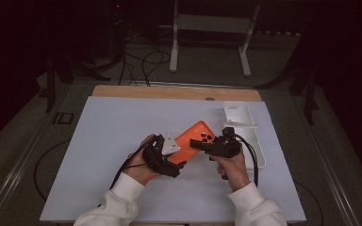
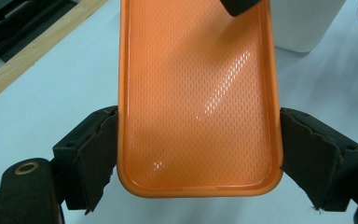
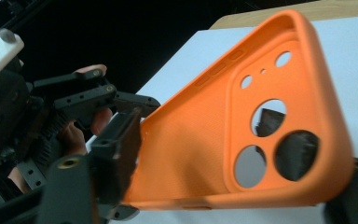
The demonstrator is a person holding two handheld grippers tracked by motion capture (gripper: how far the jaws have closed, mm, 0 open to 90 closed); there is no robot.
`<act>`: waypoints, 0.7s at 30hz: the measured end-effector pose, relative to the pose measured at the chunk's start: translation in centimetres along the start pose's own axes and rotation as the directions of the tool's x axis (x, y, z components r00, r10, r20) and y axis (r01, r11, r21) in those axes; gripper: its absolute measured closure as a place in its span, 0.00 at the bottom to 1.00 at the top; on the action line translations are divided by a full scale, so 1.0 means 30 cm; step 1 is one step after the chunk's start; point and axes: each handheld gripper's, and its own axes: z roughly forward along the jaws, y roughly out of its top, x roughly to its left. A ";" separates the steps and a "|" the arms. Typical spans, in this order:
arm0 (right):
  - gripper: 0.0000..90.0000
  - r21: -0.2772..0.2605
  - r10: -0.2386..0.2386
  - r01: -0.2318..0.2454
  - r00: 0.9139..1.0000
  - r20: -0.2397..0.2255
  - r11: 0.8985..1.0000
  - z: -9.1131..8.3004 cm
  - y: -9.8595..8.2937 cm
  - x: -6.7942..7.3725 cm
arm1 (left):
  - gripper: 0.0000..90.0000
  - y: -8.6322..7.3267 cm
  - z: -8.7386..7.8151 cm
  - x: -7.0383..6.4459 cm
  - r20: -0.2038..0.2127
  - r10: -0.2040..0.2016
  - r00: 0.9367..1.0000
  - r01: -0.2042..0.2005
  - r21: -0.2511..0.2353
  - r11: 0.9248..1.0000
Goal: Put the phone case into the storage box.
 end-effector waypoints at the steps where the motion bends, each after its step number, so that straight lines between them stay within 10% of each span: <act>1: 0.43 0.001 0.006 -0.006 1.000 0.005 1.000 -0.001 0.000 0.000 | 0.18 0.000 0.003 -0.002 0.000 -0.002 1.000 0.002 0.000 1.000; 12: 0.81 0.027 0.032 -0.032 0.999 -0.002 0.999 0.006 -0.002 0.019 | 0.18 -0.005 0.026 -0.016 0.005 -0.002 1.000 0.002 0.011 1.000; 21: 0.91 0.042 0.043 -0.044 0.998 0.037 0.998 0.011 -0.005 0.028 | 0.18 -0.013 0.045 -0.020 -0.006 0.006 1.000 -0.006 0.031 0.999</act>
